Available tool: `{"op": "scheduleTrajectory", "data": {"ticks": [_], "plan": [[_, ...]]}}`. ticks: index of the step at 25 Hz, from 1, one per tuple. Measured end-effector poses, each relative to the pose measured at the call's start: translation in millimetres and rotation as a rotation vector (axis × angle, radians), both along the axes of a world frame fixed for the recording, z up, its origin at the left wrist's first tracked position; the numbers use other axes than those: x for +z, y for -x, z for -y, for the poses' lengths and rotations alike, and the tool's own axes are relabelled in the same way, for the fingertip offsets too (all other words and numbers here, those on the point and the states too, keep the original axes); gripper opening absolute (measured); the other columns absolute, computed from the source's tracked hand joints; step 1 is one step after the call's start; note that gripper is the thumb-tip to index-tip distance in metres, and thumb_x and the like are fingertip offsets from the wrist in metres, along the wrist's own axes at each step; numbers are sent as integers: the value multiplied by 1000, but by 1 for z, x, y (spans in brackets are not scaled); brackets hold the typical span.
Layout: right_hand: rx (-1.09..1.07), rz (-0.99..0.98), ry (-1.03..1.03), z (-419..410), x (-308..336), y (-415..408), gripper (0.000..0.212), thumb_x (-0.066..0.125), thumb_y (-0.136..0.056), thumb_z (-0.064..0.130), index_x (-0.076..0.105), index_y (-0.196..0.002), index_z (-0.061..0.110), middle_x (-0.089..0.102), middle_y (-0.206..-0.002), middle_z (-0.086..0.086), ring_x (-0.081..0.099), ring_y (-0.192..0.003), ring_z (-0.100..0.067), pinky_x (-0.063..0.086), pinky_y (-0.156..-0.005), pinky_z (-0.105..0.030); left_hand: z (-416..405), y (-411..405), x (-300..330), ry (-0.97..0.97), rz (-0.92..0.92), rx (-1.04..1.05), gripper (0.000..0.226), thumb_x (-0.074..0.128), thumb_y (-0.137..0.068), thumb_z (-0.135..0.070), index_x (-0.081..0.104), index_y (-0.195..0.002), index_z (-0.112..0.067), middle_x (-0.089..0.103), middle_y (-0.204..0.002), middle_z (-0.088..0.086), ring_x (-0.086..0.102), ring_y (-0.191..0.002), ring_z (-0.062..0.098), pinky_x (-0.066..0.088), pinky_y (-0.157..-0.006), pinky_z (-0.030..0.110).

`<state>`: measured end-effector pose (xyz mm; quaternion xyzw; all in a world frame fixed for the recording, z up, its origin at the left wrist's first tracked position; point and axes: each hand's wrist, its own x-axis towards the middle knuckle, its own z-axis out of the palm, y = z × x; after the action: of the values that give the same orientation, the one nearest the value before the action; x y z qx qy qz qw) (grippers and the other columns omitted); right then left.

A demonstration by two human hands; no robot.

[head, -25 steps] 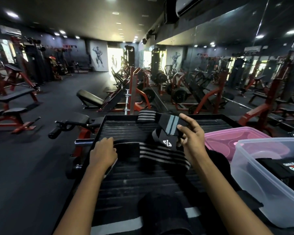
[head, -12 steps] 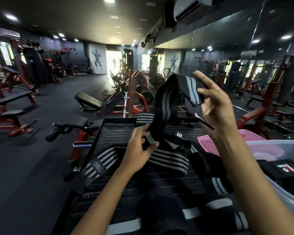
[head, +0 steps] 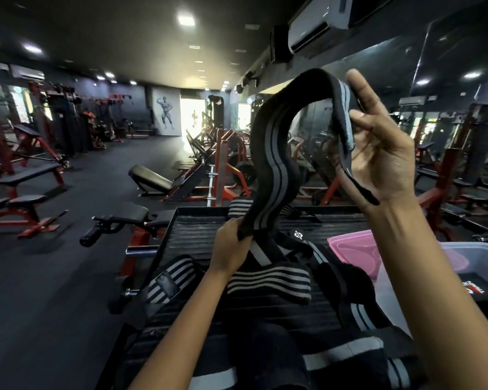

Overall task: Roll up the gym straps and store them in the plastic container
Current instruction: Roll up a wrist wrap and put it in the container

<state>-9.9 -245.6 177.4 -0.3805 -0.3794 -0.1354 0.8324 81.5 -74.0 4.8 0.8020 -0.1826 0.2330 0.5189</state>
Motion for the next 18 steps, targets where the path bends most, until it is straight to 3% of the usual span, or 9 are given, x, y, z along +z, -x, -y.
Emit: {"op": "scheduleTrajectory", "data": {"ticks": [2,4,6,7,10,12,14,16,18], "plan": [[-63,-24,26,6,1,-2,41,42,-86,-5,56,-123,5,63,-112,-13,61,-99,-24,51,-91,-36,-4,-6,9,36,0,58,20,55,-87,6,70,-95,-5,67,-88,0,60,-81,11,43,-67,9],[-150,-71,59,9,-7,-8,42,44,-86,-5,55,-126,5,62,-115,-13,58,-105,-25,51,-93,-36,-8,-4,24,-37,-20,21,37,53,-82,16,69,-106,-7,66,-97,-3,60,-89,7,40,-73,-2],[-197,-127,51,11,-18,-15,42,46,-87,-6,54,-126,4,62,-119,-12,57,-111,-27,48,-97,-38,-8,5,33,-64,-121,-134,45,46,-82,19,69,-101,-15,68,-98,1,63,-88,7,48,-78,7],[-210,-155,40,12,-23,-18,40,46,-88,-7,56,-124,6,64,-117,-11,60,-107,-25,51,-94,-38,-8,14,35,-32,-219,-212,41,44,-86,17,68,-90,-17,68,-88,4,64,-78,11,53,-71,15],[-313,-232,34,17,-35,-30,37,50,-90,-5,57,-123,11,67,-107,-8,68,-79,-12,57,-66,-26,-10,43,27,82,-472,-374,34,43,-96,6,65,-79,-14,66,-71,7,63,-58,15,54,-55,25],[-398,-311,44,22,-47,-45,38,51,-91,-4,55,-126,11,63,-106,-9,66,-68,-8,51,-53,-18,-19,49,17,131,-536,-464,44,38,-93,12,66,-106,-19,72,-92,11,70,-72,21,56,-64,34],[-462,-424,76,26,-66,-61,38,51,-91,-6,53,-127,8,62,-96,-6,63,-62,-9,51,-50,-18,-32,46,8,240,-592,-559,76,34,-85,23,49,-133,-34,67,-113,14,71,-88,33,58,-72,40],[-479,-569,117,24,-91,-75,40,49,-92,-9,50,-130,2,60,-88,-4,62,-55,-6,54,-52,-18,-42,42,1,317,-644,-647,90,34,-82,26,40,-137,-45,56,-126,11,68,-97,41,60,-79,42],[-457,-677,147,20,-115,-84,40,48,-92,-11,47,-131,-3,61,-88,-7,66,-54,-4,56,-55,-19,-45,43,-5,301,-667,-672,71,34,-84,24,54,-130,-27,53,-129,11,66,-103,38,58,-83,40]]}}
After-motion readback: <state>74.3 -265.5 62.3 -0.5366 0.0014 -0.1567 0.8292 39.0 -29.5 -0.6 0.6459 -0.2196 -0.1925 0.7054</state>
